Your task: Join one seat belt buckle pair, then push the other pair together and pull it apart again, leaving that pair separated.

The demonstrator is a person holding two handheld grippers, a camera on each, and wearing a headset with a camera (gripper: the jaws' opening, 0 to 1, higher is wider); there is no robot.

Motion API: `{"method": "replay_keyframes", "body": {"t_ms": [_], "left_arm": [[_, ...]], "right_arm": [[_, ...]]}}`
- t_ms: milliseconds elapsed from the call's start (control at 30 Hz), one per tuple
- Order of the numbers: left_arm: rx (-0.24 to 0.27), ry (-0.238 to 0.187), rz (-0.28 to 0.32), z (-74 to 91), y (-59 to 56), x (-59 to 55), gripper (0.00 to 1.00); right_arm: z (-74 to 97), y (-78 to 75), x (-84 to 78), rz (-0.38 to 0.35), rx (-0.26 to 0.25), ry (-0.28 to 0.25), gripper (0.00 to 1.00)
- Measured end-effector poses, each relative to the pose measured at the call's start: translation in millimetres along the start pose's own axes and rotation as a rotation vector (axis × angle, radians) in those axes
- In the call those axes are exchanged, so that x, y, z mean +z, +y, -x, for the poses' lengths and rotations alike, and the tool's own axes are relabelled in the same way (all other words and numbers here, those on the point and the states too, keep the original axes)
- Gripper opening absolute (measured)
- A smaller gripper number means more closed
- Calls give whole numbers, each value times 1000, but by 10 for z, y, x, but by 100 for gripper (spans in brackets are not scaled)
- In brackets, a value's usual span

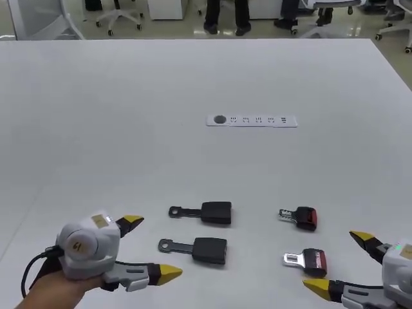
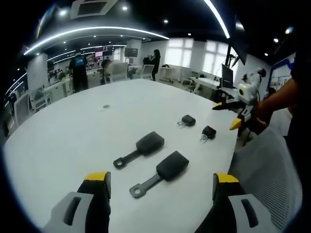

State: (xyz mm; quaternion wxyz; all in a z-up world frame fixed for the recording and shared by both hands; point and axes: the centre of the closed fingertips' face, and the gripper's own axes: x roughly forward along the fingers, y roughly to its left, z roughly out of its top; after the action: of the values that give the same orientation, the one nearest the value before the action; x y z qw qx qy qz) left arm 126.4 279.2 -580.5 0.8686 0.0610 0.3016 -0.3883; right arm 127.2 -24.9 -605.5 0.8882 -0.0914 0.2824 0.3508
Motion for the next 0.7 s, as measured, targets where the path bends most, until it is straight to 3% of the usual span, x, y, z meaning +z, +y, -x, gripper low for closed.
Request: {"method": "replay_keyframes", "body": {"t_ms": [333,700], "left_arm": [[-38,28,-23,-149,-58,26,88],[-83,57,-56,-320,-66,-33,84]], "right_arm": [[-33,2,-72,19,33,36,90],[-127,-42,-139,40,75,78,87]]}}
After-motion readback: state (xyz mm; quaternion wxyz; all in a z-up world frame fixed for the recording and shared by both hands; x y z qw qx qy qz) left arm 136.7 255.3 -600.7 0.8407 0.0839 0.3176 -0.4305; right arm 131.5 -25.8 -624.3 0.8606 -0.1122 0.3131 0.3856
